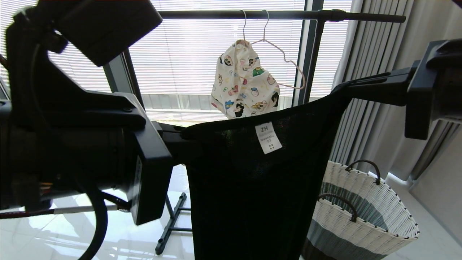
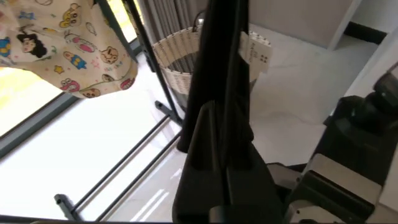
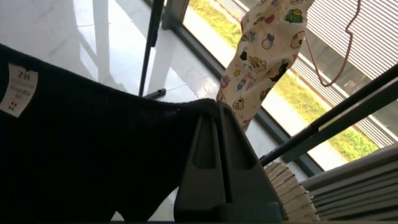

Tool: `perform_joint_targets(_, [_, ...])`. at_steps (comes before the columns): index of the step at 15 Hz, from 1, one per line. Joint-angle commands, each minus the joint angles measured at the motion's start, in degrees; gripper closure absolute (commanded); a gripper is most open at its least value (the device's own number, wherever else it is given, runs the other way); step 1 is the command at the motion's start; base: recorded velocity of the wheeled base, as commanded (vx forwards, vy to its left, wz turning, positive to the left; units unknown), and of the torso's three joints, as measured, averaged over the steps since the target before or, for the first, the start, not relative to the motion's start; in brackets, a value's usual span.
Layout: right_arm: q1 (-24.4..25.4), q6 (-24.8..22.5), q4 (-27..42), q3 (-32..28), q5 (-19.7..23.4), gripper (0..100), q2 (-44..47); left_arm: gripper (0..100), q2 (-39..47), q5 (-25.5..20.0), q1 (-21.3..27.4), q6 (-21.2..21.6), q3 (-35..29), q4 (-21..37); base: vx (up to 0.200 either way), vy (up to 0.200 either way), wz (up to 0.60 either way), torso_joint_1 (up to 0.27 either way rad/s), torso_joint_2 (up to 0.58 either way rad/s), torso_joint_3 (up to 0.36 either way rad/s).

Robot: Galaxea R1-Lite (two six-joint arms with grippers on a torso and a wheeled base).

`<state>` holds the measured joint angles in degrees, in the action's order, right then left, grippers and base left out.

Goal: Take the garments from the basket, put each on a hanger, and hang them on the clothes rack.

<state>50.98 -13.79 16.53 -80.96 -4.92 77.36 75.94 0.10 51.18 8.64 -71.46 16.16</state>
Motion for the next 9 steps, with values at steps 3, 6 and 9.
perform_joint_targets(3, [0.17,-0.19,8.08,0.98,-0.08,100,-6.26,100,1.41,-0.1,-6.09,0.59,-0.35,-2.28,0.0,0.0,0.0,0.0,0.0,0.0])
perform_joint_targets(6, [0.26,-0.27,7.9,1.15,0.0,100,-5.55,100,2.46,0.17,-3.28,-3.37,-0.26,-5.97,0.0,0.0,0.0,0.0,0.0,0.0])
perform_joint_targets(9, [0.26,-0.19,7.9,1.42,-0.08,100,-5.55,100,2.55,0.34,-3.1,-4.69,-0.08,-6.85,0.0,0.0,0.0,0.0,0.0,0.0])
